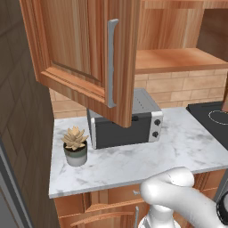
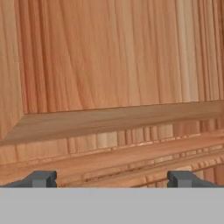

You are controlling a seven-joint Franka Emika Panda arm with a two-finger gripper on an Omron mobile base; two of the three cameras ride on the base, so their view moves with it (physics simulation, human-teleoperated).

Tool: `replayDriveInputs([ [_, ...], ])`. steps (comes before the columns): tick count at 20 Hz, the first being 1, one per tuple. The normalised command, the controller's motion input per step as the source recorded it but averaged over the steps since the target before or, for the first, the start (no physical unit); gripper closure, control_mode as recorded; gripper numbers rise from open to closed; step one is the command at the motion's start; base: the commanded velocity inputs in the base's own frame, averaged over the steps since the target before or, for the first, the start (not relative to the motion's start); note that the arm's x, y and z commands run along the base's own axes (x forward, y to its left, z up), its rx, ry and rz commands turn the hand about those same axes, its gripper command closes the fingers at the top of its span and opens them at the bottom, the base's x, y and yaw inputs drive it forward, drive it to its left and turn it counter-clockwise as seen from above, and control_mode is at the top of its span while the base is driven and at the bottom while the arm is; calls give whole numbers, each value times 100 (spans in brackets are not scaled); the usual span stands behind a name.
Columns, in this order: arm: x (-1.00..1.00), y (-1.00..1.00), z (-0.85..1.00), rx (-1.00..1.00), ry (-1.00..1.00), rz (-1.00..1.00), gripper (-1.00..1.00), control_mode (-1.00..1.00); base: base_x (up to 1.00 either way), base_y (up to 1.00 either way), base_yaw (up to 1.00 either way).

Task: Close all open cabinet doors.

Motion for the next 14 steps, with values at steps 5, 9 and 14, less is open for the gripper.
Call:
replayDriveInputs([
  [5,68,11,-22,0,0,12,-100,-100,0,0,0],
  [9,63,19,-20,0,0,10,-100,-100,0,0,0],
  [14,58,37,-5,0,0,2,-100,-100,0,0,0],
])
